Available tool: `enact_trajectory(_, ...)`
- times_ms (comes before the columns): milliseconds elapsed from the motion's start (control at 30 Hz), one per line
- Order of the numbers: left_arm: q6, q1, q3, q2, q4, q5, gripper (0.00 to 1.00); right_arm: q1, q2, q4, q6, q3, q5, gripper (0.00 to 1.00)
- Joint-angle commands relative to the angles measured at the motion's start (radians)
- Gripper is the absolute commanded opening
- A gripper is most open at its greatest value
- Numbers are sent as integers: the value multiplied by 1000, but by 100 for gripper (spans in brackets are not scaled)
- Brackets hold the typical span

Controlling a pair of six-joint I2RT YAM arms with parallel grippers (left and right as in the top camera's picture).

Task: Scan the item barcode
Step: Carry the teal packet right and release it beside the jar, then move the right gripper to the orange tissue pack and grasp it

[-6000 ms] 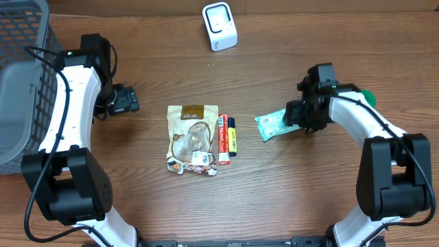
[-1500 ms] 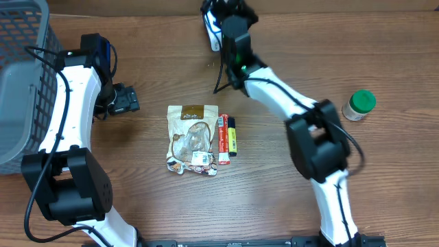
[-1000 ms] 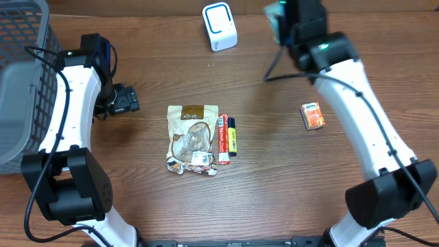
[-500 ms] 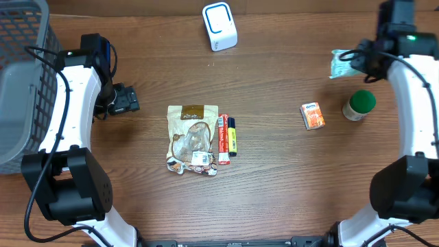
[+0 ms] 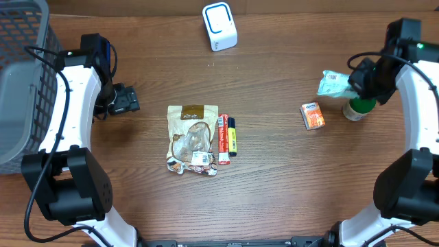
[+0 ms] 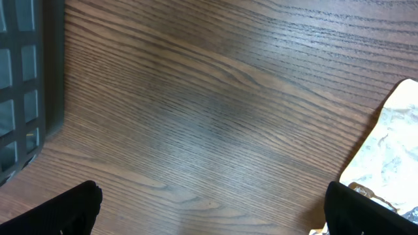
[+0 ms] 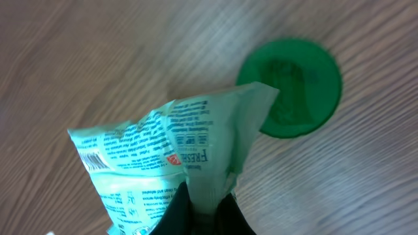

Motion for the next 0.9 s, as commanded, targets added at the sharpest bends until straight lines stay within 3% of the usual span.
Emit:
enact_trajectory(0, 19, -7, 12, 7, 0, 5, 100, 1, -6, 61, 121, -89, -10, 4)
enact_trajectory(200, 19, -7, 12, 7, 1, 5, 100, -6, -6, 209, 204, -233, 19, 4)
enact_trajectory(567, 19, -7, 12, 7, 1, 5, 100, -79, -6, 223, 243, -246, 175, 6)
enact_trajectory(600, 19, -7, 12, 7, 1, 5, 100, -84, -6, 223, 240, -246, 175, 10)
enact_trajectory(867, 19, -7, 12, 7, 0, 5, 100, -89, -7, 234, 177, -198, 116, 74)
